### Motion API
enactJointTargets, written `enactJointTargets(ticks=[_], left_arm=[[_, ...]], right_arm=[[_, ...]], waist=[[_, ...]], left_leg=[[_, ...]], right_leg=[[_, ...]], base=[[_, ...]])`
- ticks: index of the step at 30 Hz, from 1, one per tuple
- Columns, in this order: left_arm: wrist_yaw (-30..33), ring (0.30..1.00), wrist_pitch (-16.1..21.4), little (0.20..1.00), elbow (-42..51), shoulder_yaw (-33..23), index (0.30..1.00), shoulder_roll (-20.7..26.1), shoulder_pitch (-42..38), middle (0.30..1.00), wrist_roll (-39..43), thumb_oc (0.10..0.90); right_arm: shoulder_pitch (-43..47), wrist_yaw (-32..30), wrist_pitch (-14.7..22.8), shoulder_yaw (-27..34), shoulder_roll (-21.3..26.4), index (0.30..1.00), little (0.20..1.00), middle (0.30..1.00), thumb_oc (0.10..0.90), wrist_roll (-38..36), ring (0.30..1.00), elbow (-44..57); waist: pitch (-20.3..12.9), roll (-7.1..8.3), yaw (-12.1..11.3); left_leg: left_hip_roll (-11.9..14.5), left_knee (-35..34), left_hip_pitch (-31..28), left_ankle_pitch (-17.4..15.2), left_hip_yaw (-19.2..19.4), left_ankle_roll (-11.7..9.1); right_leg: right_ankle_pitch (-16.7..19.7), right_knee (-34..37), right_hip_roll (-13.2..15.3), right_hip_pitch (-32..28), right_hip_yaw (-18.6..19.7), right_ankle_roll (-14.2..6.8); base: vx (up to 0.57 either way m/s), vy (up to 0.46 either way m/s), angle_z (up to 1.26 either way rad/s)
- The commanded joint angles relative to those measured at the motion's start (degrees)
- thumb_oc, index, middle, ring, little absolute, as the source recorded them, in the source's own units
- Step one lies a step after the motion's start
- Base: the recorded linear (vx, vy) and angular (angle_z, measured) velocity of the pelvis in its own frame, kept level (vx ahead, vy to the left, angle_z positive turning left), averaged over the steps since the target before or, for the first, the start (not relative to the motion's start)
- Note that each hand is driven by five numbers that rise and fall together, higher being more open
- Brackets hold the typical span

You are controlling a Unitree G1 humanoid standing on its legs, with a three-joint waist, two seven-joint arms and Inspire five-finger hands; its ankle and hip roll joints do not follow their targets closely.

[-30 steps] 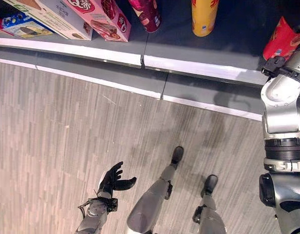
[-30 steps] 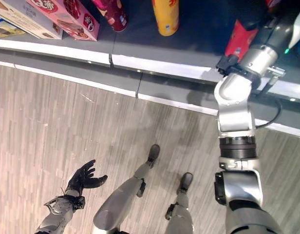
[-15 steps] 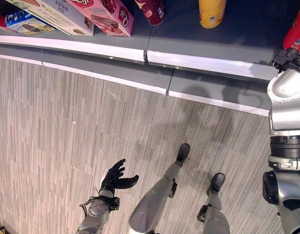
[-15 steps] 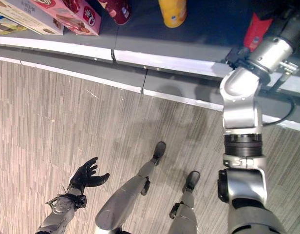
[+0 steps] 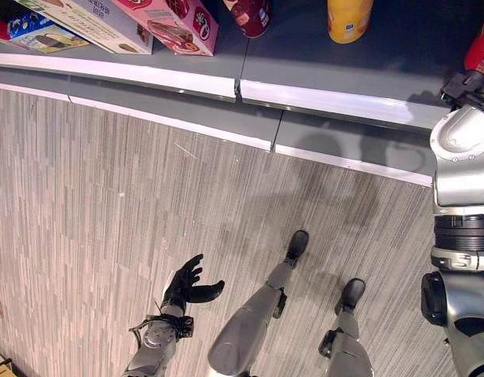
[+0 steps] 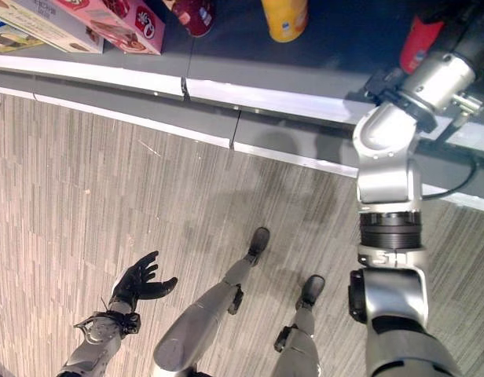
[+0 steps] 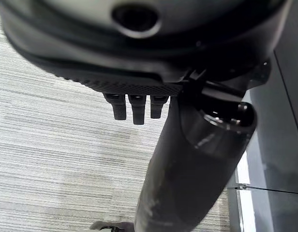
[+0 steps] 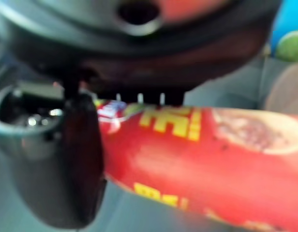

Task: Put the goods on the table back onto the shelves and tidy them up.

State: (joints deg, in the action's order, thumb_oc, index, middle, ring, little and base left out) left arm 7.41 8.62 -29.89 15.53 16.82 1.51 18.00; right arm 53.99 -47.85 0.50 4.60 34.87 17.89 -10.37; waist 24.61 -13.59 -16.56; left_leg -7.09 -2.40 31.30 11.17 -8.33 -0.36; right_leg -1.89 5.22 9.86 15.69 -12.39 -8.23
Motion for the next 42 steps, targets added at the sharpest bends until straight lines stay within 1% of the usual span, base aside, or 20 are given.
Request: enactJointTargets(ticks=[1, 6, 17, 18, 19, 20, 22, 23, 37, 42], left_arm=[[3.01, 0.900, 1.67, 0.900, 1.43, -0.22, 0.900, 4.41, 2.26, 0.900, 0.02, 0.800], [3.20, 0.900, 1.47, 0.900, 1.06, 0.13, 0.900, 4.03, 2.12, 0.900, -0.18, 0.800], [3.96, 0.900, 1.48, 0.900, 0.95, 0.51, 0.900, 3.95, 1.94, 0.900, -0.66, 0.800], [3.96, 0.900, 1.51, 0.900, 1.05, 0.48, 0.900, 3.96, 1.97, 0.900, -0.62, 0.800], [3.96, 0.900, 1.51, 0.900, 1.06, 0.48, 0.900, 3.96, 1.98, 0.900, -0.62, 0.800], [3.95, 0.900, 1.55, 0.900, 1.17, 0.46, 0.900, 4.00, 1.93, 0.900, -0.50, 0.800], [3.91, 0.900, 1.48, 0.900, 1.05, 0.46, 0.900, 3.96, 1.91, 0.900, -0.53, 0.800], [3.92, 0.900, 1.48, 0.900, 1.03, 0.48, 0.900, 3.98, 1.88, 0.900, -0.53, 0.800], [4.10, 0.900, 1.01, 0.900, 0.85, 0.81, 0.900, 3.97, 1.64, 0.900, -1.06, 0.800], [3.87, 0.900, 0.41, 0.900, 1.04, 0.88, 0.900, 4.19, 1.94, 0.900, -1.34, 0.800]], right_arm=[[2.95, -2.51, 2.50, 0.52, 2.08, 0.300, 0.300, 0.300, 0.400, 3.09, 0.300, 8.09], [2.42, -2.59, 2.47, 0.50, 0.80, 0.300, 0.300, 0.300, 0.400, 3.02, 0.300, 8.92], [1.86, -3.44, 1.53, 0.05, 0.61, 0.300, 0.300, 0.300, 0.400, 3.79, 0.300, 8.38], [1.85, -3.42, 1.46, 0.01, 0.67, 0.500, 0.500, 0.500, 0.533, 3.87, 0.500, 8.31], [1.85, -3.42, 1.46, 0.00, 0.67, 0.573, 0.573, 0.573, 0.582, 3.87, 0.573, 8.31], [1.92, -3.48, 1.36, -0.13, 0.79, 0.716, 0.716, 0.716, 0.678, 4.00, 0.716, 8.27], [1.90, -3.45, 1.20, -0.30, 0.89, 0.858, 0.858, 0.858, 0.772, 4.25, 0.858, 8.27], [1.93, -3.49, 1.20, -0.40, 0.87, 0.900, 0.900, 0.900, 0.800, 4.31, 0.900, 8.37], [0.79, -3.38, 1.28, -0.24, -0.44, 0.900, 0.900, 0.900, 0.800, 4.04, 0.900, 9.44], [-0.10, -2.02, 2.08, -0.83, -1.32, 0.900, 0.900, 0.900, 0.800, 4.06, 0.900, 12.29]], waist=[[-3.42, 2.34, -1.07], [-3.43, 2.35, -0.88], [-3.31, 2.19, -0.27], [-3.30, 2.16, -0.22], [-3.31, 2.16, -0.21], [-3.29, 2.03, -0.14], [-3.27, 1.95, -0.02], [-3.23, 1.88, 0.03], [-3.17, 1.43, 0.54], [-3.66, 1.92, 0.82]], left_leg=[[-0.93, 7.41, 4.96, -9.51, -0.58, -2.85], [-0.97, 7.59, 4.99, -9.57, -0.55, -2.85], [-1.09, 7.69, 5.24, -9.53, -0.53, -2.89], [-1.09, 7.70, 5.26, -9.53, -0.50, -2.90], [-1.09, 7.70, 5.27, -9.53, -0.49, -2.90], [-1.10, 7.75, 5.33, -9.51, -0.43, -2.92], [-1.12, 7.76, 5.40, -9.49, -0.39, -2.97], [-1.16, 7.78, 5.43, -9.50, -0.36, -2.98], [-1.08, 7.86, 4.92, -9.42, -0.42, -3.03], [-0.82, 7.92, 4.36, -9.50, -0.41, -3.03]], right_leg=[[7.68, -0.30, 10.27, 1.15, -1.83, -6.77], [7.59, -0.33, 10.31, 1.05, -1.87, -6.77], [7.44, -0.48, 10.38, 1.36, -1.95, -6.73], [7.46, -0.50, 10.39, 1.37, -1.93, -6.73], [7.46, -0.50, 10.39, 1.38, -1.93, -6.73], [7.45, -0.55, 10.45, 1.42, -1.91, -6.70], [7.47, -0.55, 10.46, 1.42, -1.86, -6.71], [7.48, -0.56, 10.48, 1.44, -1.84, -6.72], [7.12, -1.25, 10.57, 1.22, -1.96, -6.54], [6.64, -1.68, 10.40, 0.81, -2.01, -6.39]], base=[[0.00, 0.000, 0.00], [0.00, 0.000, 0.00], [0.00, 0.000, 0.00], [0.00, 0.000, 0.00], [0.00, 0.000, 0.00], [0.00, 0.000, 0.00], [0.00, 0.000, 0.00], [0.00, 0.000, 0.00], [0.00, -0.002, 0.00], [-0.01, -0.011, 0.00]])
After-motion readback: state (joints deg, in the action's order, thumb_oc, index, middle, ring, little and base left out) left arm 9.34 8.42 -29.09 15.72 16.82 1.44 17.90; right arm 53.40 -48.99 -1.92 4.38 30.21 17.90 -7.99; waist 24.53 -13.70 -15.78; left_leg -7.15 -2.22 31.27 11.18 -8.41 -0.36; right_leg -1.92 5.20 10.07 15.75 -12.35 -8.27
